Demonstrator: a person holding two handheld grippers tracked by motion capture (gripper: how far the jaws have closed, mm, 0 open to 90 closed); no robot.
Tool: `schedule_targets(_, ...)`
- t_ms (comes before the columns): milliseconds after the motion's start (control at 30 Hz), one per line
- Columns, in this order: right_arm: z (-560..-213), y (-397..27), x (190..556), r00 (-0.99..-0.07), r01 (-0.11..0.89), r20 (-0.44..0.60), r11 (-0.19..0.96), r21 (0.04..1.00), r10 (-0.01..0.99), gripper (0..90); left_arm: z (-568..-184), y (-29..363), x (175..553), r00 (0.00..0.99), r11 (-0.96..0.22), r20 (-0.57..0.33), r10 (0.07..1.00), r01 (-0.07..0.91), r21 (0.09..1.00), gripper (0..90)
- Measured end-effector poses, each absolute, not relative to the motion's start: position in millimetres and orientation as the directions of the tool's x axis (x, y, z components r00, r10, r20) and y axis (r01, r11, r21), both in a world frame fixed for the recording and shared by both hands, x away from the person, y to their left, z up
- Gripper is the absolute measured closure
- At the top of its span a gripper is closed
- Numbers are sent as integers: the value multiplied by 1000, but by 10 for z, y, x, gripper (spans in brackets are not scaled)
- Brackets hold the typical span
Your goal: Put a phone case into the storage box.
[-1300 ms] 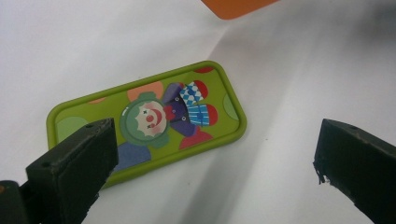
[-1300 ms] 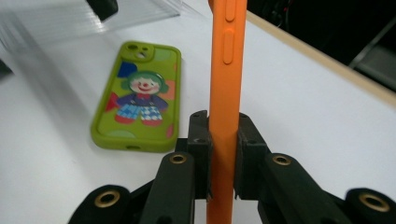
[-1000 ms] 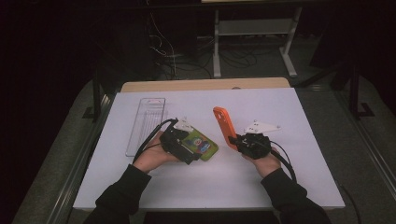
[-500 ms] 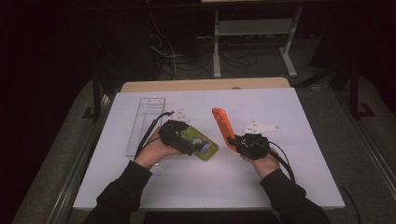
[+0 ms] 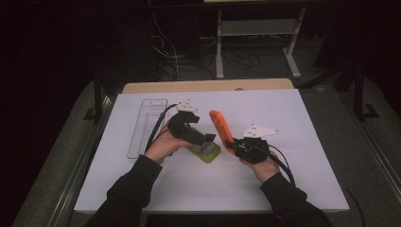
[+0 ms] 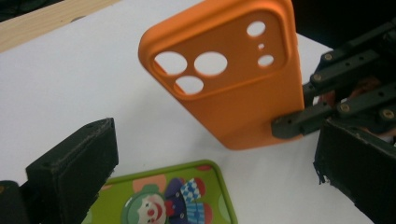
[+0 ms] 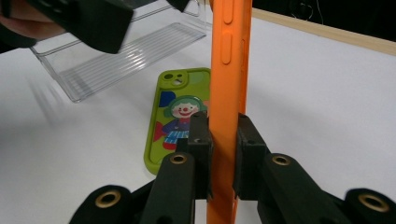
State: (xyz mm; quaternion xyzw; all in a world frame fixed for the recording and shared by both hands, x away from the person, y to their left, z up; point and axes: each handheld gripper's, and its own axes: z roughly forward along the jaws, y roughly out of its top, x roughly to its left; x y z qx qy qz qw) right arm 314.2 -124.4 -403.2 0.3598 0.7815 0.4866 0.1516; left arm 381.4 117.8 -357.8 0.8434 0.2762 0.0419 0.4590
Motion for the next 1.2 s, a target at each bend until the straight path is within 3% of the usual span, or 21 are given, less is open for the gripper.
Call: schedule_targets(1200, -4021, -1112, 3085, -728, 396, 136, 250, 883, 672, 788, -3673, 980, 3903, 836, -288, -292, 465, 455, 843, 0)
